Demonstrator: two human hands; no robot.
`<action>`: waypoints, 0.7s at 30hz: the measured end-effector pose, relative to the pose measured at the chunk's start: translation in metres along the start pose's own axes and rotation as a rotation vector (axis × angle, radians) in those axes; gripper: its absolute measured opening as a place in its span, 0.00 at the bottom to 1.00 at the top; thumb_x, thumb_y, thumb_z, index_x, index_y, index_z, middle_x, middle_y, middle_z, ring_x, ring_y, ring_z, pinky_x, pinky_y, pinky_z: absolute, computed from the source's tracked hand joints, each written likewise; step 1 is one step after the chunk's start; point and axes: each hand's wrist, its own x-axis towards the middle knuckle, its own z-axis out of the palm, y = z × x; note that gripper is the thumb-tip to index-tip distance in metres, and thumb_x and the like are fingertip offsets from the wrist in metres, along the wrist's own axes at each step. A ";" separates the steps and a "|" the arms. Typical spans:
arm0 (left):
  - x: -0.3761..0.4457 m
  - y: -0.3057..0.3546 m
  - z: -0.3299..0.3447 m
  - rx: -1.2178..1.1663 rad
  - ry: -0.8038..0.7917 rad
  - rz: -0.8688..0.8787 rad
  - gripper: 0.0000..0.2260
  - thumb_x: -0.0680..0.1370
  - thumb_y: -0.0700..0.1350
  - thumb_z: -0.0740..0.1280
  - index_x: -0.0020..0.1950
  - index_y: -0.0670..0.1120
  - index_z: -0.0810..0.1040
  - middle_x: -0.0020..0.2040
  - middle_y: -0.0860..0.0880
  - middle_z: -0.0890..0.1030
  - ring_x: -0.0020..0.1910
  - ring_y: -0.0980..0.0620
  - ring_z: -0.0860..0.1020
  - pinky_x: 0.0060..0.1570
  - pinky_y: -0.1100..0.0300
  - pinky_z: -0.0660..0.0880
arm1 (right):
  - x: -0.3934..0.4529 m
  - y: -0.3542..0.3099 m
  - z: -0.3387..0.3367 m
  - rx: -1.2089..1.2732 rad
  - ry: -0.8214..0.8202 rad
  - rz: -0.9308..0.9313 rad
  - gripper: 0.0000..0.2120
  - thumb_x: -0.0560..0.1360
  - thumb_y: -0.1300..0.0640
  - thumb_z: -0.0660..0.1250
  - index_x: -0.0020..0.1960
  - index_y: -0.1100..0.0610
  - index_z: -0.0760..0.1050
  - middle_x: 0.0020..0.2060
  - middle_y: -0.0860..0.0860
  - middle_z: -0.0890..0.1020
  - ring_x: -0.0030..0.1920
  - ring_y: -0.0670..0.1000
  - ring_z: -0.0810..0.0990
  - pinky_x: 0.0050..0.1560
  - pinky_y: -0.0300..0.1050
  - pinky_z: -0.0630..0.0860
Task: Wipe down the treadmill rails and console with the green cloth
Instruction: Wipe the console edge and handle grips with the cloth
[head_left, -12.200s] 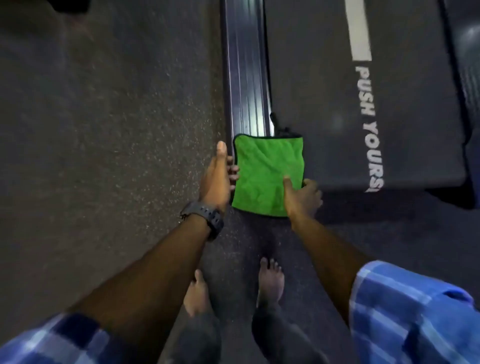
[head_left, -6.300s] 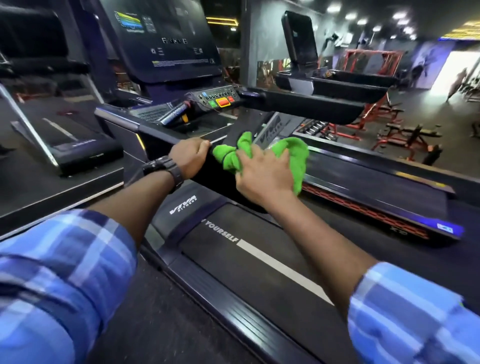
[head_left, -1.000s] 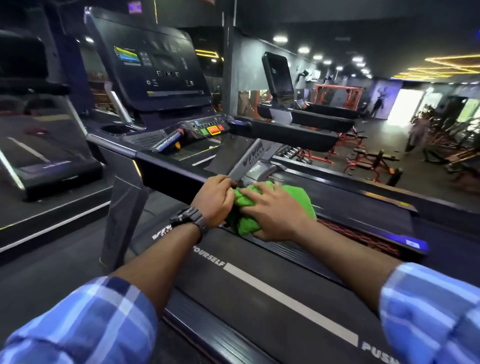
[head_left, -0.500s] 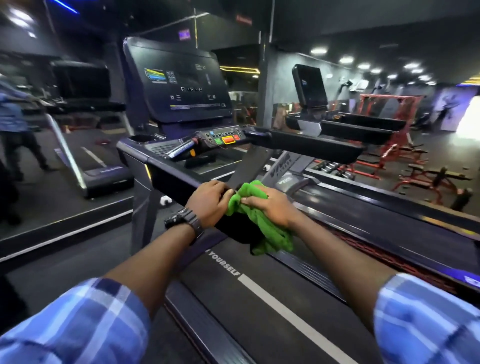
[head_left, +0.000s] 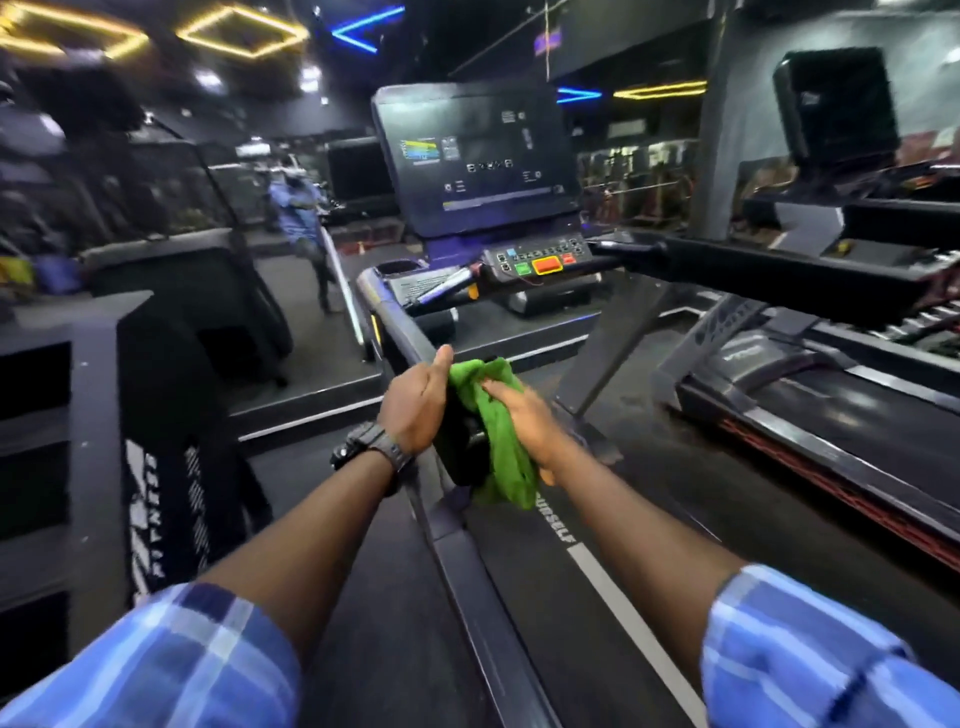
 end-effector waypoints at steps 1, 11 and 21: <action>0.001 0.001 0.004 0.031 0.008 0.011 0.31 0.78 0.63 0.47 0.43 0.39 0.79 0.45 0.41 0.81 0.47 0.44 0.77 0.50 0.53 0.70 | 0.002 0.018 -0.003 0.105 -0.014 0.107 0.19 0.75 0.45 0.68 0.56 0.59 0.81 0.51 0.58 0.85 0.50 0.53 0.85 0.59 0.52 0.79; 0.032 0.010 0.014 0.150 0.025 -0.225 0.19 0.82 0.50 0.52 0.56 0.40 0.78 0.59 0.39 0.79 0.60 0.43 0.75 0.57 0.55 0.67 | 0.071 0.003 0.008 0.148 -0.132 0.252 0.12 0.78 0.50 0.66 0.54 0.57 0.80 0.49 0.54 0.84 0.48 0.52 0.83 0.56 0.45 0.79; 0.038 0.027 0.019 0.344 -0.180 -0.326 0.20 0.76 0.35 0.60 0.69 0.37 0.69 0.72 0.40 0.68 0.72 0.46 0.64 0.73 0.59 0.56 | 0.037 0.038 0.023 0.083 0.041 0.621 0.38 0.65 0.29 0.61 0.67 0.52 0.74 0.63 0.52 0.80 0.61 0.55 0.79 0.65 0.56 0.75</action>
